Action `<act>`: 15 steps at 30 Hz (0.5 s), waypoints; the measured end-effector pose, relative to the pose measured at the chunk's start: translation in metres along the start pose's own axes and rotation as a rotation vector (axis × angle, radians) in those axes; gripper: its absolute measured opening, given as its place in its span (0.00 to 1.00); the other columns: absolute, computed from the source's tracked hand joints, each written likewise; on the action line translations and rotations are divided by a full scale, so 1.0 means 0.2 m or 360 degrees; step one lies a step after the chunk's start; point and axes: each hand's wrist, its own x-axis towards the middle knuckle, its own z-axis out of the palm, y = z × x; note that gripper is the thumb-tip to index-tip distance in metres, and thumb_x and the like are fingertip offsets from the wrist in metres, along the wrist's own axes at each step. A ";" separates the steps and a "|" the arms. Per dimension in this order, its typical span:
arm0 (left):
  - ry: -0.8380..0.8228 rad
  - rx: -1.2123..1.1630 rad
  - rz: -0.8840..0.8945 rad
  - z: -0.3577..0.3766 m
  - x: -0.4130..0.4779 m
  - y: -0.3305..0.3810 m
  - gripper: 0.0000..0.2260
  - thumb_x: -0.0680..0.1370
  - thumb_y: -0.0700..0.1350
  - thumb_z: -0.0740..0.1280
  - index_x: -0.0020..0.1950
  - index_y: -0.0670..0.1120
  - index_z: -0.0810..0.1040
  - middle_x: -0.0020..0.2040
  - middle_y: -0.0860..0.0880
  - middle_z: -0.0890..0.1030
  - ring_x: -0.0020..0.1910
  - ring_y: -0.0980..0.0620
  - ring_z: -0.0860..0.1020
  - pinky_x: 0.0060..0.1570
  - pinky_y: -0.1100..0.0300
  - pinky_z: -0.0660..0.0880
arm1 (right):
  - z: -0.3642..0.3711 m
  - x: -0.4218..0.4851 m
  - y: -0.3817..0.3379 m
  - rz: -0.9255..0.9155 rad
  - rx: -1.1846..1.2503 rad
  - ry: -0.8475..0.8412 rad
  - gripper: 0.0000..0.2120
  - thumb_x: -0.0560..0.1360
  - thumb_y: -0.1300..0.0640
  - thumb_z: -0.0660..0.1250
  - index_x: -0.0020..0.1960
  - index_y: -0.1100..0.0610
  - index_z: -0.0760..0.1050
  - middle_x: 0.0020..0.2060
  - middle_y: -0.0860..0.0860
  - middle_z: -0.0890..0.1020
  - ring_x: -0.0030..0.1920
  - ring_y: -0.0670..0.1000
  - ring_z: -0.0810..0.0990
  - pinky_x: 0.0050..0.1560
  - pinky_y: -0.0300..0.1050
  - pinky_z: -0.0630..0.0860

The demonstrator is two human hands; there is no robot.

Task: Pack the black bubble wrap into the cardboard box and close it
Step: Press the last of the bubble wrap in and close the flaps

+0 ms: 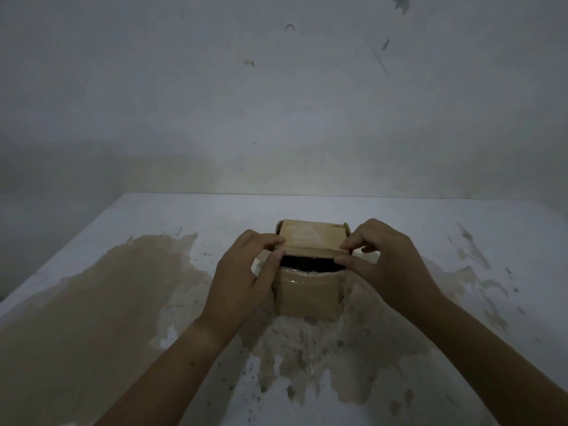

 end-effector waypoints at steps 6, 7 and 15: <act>0.0062 -0.0013 0.0031 0.01 0.00 0.00 0.07 0.82 0.46 0.64 0.55 0.49 0.81 0.49 0.55 0.79 0.52 0.59 0.78 0.50 0.57 0.77 | 0.03 -0.03 0.00 0.0050 -0.0040 0.0025 0.06 0.71 0.50 0.72 0.39 0.52 0.79 0.37 0.43 0.78 0.41 0.42 0.77 0.41 0.49 0.77; 0.0047 -0.0037 0.0058 0.02 -0.01 0.00 0.06 0.81 0.44 0.65 0.54 0.47 0.81 0.49 0.54 0.79 0.52 0.58 0.78 0.50 0.57 0.76 | 0.02 -0.04 0.00 0.0050 -0.0071 -0.0019 0.07 0.72 0.49 0.71 0.39 0.51 0.79 0.37 0.43 0.78 0.41 0.42 0.77 0.41 0.49 0.77; -0.0133 -0.0176 0.0078 0.01 -0.04 -0.01 0.04 0.80 0.41 0.65 0.50 0.41 0.78 0.53 0.50 0.74 0.54 0.53 0.75 0.52 0.60 0.75 | 0.03 -0.05 -0.01 0.0001 -0.0146 -0.0232 0.08 0.75 0.52 0.67 0.38 0.52 0.73 0.38 0.44 0.76 0.42 0.44 0.75 0.43 0.46 0.74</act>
